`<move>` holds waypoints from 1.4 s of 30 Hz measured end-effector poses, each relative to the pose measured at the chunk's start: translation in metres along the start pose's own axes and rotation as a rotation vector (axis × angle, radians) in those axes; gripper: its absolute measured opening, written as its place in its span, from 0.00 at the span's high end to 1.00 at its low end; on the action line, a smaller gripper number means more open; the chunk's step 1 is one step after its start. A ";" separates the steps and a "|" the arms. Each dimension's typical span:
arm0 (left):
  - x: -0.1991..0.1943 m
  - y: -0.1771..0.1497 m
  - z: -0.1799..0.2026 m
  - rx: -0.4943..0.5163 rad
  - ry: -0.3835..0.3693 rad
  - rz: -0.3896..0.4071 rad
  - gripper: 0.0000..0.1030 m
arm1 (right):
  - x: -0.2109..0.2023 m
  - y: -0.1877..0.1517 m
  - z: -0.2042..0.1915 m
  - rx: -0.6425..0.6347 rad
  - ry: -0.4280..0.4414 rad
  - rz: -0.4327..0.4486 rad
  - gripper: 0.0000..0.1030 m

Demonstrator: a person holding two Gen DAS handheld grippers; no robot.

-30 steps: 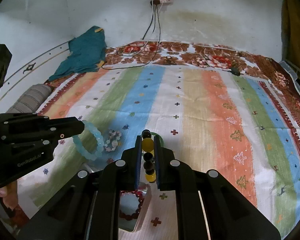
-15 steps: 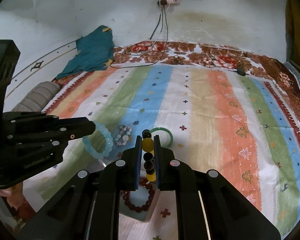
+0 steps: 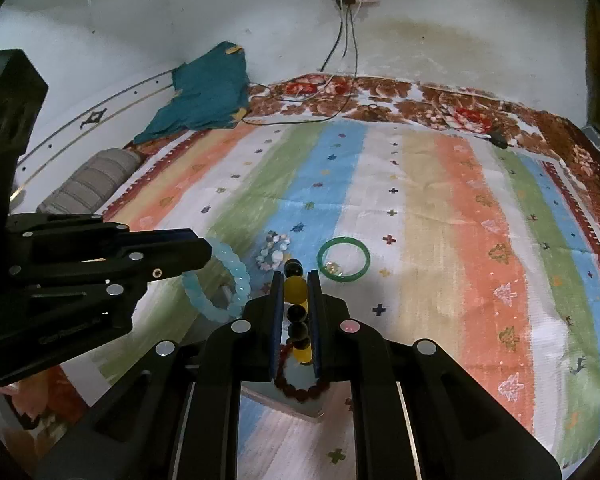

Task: Organize jewelry
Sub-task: 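Lift both held bracelets and carry them toward the silver tin, then open the left tool to drop the light-blue bracelet while the right tool drops the yellow-black bracelet into the tin, then move the right tool toward the jade bangle while the left tool approaches the pink bead bracelet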

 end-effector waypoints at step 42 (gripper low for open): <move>0.072 0.020 -0.083 -0.146 0.199 -0.128 0.47 | 0.061 0.012 0.074 0.166 -0.125 -0.114 0.25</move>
Point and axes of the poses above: each gripper's, at about its wrist camera, not at the fingertips, and x roughly the way its jaws point, z to its right, y to its top, the point moved 4 cm from there along x, roughly the way its jaws point, and after that the axes turned 2 degrees about -x, right-handed, at the moved point
